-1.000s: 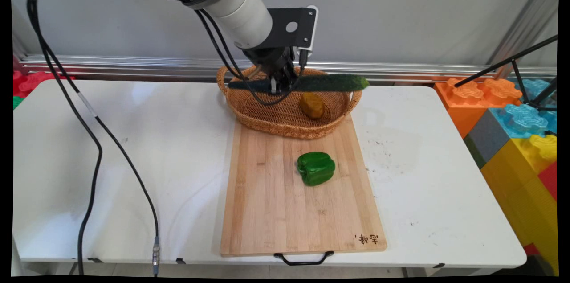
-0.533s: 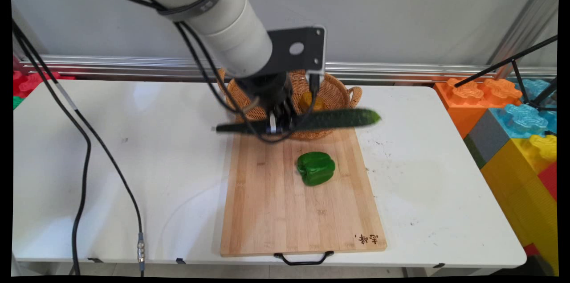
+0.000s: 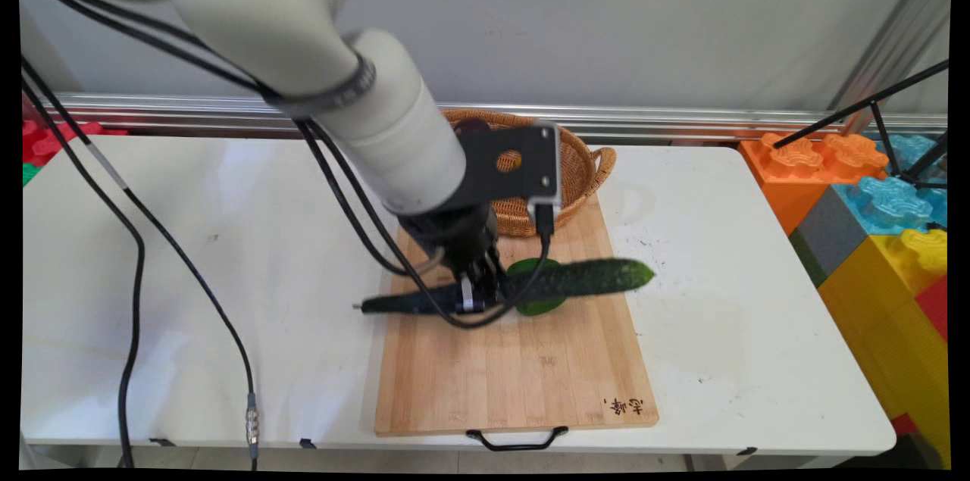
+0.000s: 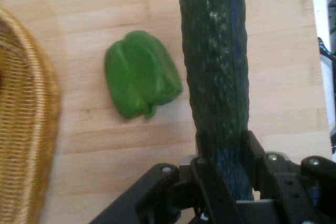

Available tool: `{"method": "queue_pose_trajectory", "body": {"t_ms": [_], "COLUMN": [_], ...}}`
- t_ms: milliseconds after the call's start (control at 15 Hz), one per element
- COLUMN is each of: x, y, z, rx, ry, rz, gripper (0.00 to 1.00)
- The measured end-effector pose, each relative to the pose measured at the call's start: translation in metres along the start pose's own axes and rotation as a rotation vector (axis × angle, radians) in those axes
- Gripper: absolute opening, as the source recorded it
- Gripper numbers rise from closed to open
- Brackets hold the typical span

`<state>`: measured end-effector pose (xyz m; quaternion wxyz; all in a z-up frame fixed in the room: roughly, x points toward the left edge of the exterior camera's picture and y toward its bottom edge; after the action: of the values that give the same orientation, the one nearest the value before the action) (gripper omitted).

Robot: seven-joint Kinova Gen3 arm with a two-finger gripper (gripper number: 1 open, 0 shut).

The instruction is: Place the picked object on the cutting board

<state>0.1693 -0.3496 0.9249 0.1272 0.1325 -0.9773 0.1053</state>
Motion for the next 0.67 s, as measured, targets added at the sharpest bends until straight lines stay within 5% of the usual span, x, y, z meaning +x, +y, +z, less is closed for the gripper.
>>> {"method": "queue_pose_trajectory", "body": {"t_ms": [667], "x": [-0.005], "y": [0.009], "z": [0.085], "rx": [-0.074], "ry": [-0.005], "rz": [-0.033], "gripper": [0.0]}}
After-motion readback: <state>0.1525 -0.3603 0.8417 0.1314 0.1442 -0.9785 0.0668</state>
